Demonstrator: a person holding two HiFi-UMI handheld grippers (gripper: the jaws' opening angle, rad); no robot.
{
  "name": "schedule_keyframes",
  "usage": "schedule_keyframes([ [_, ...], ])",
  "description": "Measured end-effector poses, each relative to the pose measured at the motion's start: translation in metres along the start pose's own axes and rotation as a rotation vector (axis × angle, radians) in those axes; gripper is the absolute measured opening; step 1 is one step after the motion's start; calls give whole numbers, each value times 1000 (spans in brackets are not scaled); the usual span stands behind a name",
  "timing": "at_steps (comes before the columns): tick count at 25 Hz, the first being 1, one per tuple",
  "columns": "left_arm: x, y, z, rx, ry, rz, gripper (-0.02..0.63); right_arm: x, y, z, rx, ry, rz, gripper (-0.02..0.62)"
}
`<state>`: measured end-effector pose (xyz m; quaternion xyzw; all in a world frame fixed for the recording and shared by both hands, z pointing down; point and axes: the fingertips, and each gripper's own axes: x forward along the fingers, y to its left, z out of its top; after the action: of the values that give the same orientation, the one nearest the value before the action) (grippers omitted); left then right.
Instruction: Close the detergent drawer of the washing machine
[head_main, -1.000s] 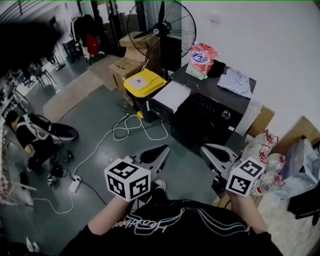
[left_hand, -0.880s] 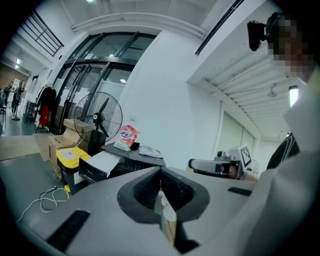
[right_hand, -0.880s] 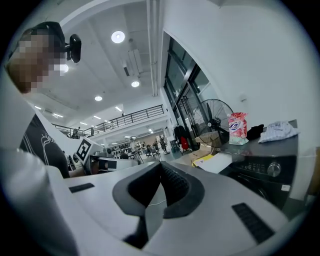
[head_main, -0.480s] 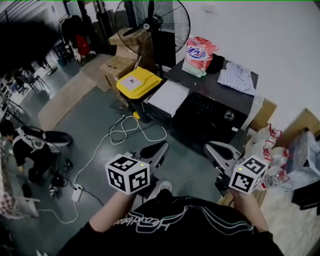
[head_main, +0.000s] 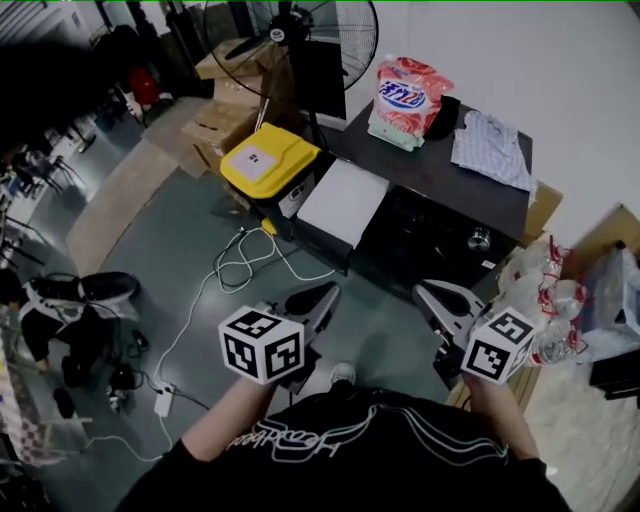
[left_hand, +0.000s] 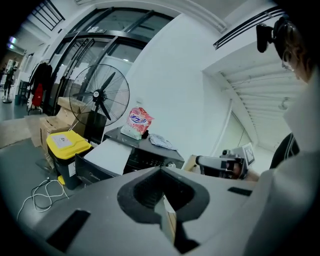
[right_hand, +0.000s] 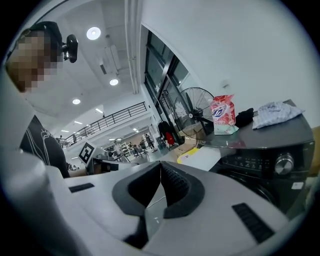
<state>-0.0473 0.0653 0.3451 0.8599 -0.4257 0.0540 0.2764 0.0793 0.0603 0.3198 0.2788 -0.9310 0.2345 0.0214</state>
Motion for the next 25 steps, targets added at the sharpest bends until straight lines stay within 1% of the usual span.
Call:
schedule_keyframes([
  [9,37,92,-7,-52,76,3,25,54,-43,-10,63,31,-90,28],
  [15,63,138,-23,-62,141,18,25,69,-66,-19,105,42,-144,28],
  [19,80,170,-40,-36,197,54,25,76,-84,-30,146,48,-178,28],
  [22,91,193,-54,-49,248,88,25,81,-94,-37,176,50,-197,28],
  [25,96,206,-63,-66,269,95,25,88,-96,-42,193,51,-198,28],
])
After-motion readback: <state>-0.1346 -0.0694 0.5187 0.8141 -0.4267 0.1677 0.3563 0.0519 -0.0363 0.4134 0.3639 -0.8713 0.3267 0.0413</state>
